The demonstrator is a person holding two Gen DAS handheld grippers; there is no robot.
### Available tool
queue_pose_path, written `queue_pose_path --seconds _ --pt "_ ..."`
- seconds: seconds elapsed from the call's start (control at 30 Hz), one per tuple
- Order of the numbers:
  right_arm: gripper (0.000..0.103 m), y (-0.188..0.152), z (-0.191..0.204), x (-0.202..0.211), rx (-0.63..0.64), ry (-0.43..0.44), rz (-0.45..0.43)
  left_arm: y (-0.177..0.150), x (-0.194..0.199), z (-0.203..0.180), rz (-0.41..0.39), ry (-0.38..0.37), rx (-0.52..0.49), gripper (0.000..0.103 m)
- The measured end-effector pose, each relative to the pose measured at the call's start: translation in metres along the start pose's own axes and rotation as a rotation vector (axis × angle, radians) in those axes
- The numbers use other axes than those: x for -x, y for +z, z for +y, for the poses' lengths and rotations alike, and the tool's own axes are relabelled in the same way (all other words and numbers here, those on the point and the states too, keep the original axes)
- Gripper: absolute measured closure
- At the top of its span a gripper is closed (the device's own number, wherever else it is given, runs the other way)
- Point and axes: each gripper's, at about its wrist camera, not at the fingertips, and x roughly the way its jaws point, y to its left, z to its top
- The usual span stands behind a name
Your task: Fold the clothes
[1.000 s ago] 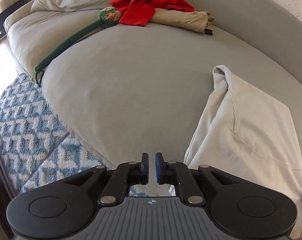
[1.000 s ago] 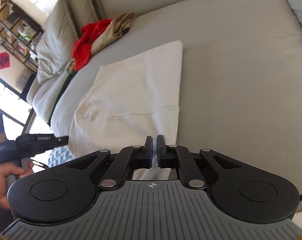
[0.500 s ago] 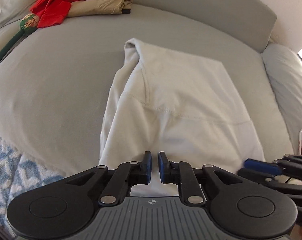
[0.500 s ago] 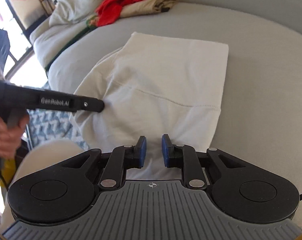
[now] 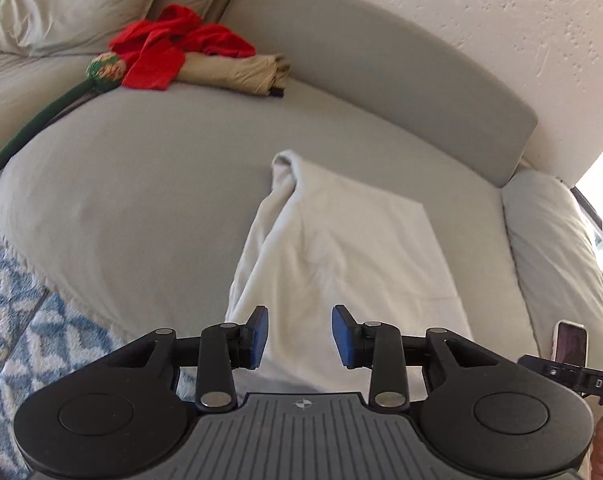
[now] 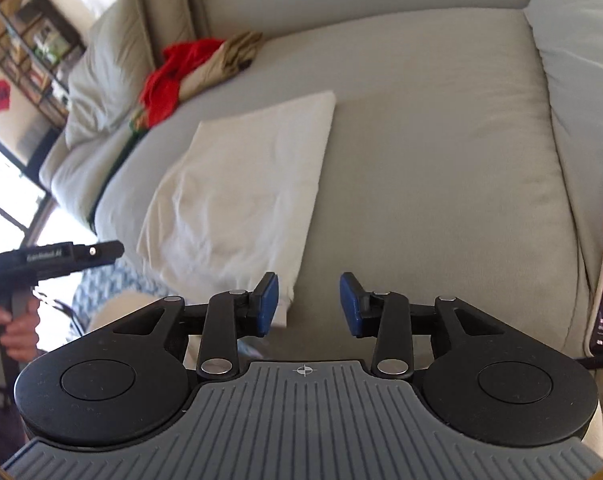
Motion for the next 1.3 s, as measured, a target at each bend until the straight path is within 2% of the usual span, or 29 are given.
queue_pose_path --seconds 0.07,0.1,0.13,0.2,0.3,0.37,0.4,0.47,0.5,0.53,0.57,0.67,0.7,0.77,0.8,0.83,0.93,1.0,1.03,1.07,1.1,1.13,1.17,1.2,1.23,1.3 --pt "0.065 0.012 -0.006 -0.011 -0.066 0.052 -0.038 0.009 -0.01 -0.014 -0.027 -0.009 -0.036 0.071" --pt "0.078 0.018 -0.011 -0.019 -0.114 0.09 -0.054 0.012 -0.017 -0.02 -0.03 -0.015 -0.049 0.073" --pt "0.084 0.024 -0.016 -0.026 -0.162 0.129 -0.069 0.016 -0.026 -0.026 -0.028 -0.019 -0.057 0.073" --pt "0.087 0.037 -0.025 -0.049 -0.255 0.212 -0.074 0.022 -0.044 -0.03 -0.019 -0.019 -0.066 0.075" --pt "0.087 0.055 -0.028 -0.084 -0.298 0.328 -0.024 0.03 -0.069 -0.033 -0.016 -0.033 -0.088 0.078" --pt "0.087 0.064 -0.018 -0.113 -0.266 0.372 0.059 0.033 -0.088 -0.032 0.011 -0.037 -0.098 0.085" --pt "0.087 0.068 -0.012 -0.129 -0.246 0.39 0.104 0.035 -0.099 -0.03 0.034 -0.033 -0.103 0.085" --pt "0.086 0.075 -0.012 -0.154 -0.233 0.354 0.156 0.039 -0.116 -0.022 0.061 -0.01 -0.079 0.088" --pt "0.1 0.078 -0.013 -0.166 -0.23 0.326 0.176 0.042 -0.122 -0.015 0.065 0.008 -0.052 0.092" --pt "0.102 0.083 -0.021 -0.173 -0.258 0.306 0.154 0.044 -0.129 -0.008 0.068 0.024 -0.022 0.09" --pt "0.102 0.089 -0.034 -0.173 -0.315 0.275 0.094 0.05 -0.13 0.002 0.052 0.03 0.041 0.091" --pt "0.1 0.107 -0.073 -0.168 -0.49 0.142 -0.093 0.062 -0.113 0.015 -0.044 0.132 0.139 0.095" --pt "0.089 0.112 -0.08 -0.165 -0.518 0.12 -0.139 0.064 -0.102 0.016 -0.085 0.134 0.14 0.091" --pt "0.089 0.12 -0.084 -0.158 -0.526 0.116 -0.204 0.068 -0.088 0.013 -0.143 0.024 0.115 0.091" --pt "0.089 0.124 -0.087 -0.154 -0.53 0.114 -0.236 0.07 -0.09 0.008 -0.132 -0.047 0.083 0.091" --pt "0.089 0.127 -0.083 -0.159 -0.518 0.141 -0.225 0.072 -0.093 0.002 -0.119 -0.112 0.052 0.091" --pt "0.089 0.133 -0.057 -0.195 -0.441 0.289 -0.086 0.076 -0.129 -0.02 -0.025 -0.145 -0.034 0.087" --pt "0.089 0.138 -0.04 -0.218 -0.388 0.387 0.006 0.078 -0.156 -0.02 0.009 -0.09 -0.023 0.088" --pt "0.089 0.139 -0.034 -0.23 -0.373 0.398 0.042 0.081 -0.163 -0.014 -0.003 -0.056 0.007 0.088" --pt "0.098 0.138 -0.034 -0.24 -0.38 0.364 0.051 0.084 -0.171 -0.008 -0.014 -0.022 0.037 0.088" --pt "0.103 0.138 -0.038 -0.247 -0.412 0.336 0.025 0.086 -0.177 -0.002 -0.027 0.01 0.067 0.09" --pt "0.103 0.139 -0.043 -0.249 -0.464 0.31 -0.029 0.087 -0.172 0.003 -0.051 0.021 0.1 0.09" --pt "0.102 0.142 -0.051 -0.245 -0.515 0.244 -0.097 0.089 -0.167 0.009 -0.075 0.032 0.133 0.09" --pt "0.094 0.145 -0.06 -0.238 -0.561 0.15 -0.171 0.09 -0.162 0.014 -0.1 0.042 0.164 0.09" --pt "0.091 0.147 -0.068 -0.228 -0.597 0.093 -0.217 0.088 -0.147 0.018 -0.123 0.048 0.169 0.089" --pt "0.09 0.147 -0.086 -0.205 -0.656 0.038 -0.268 0.083 -0.119 0.021 -0.146 0.052 0.153 0.084"
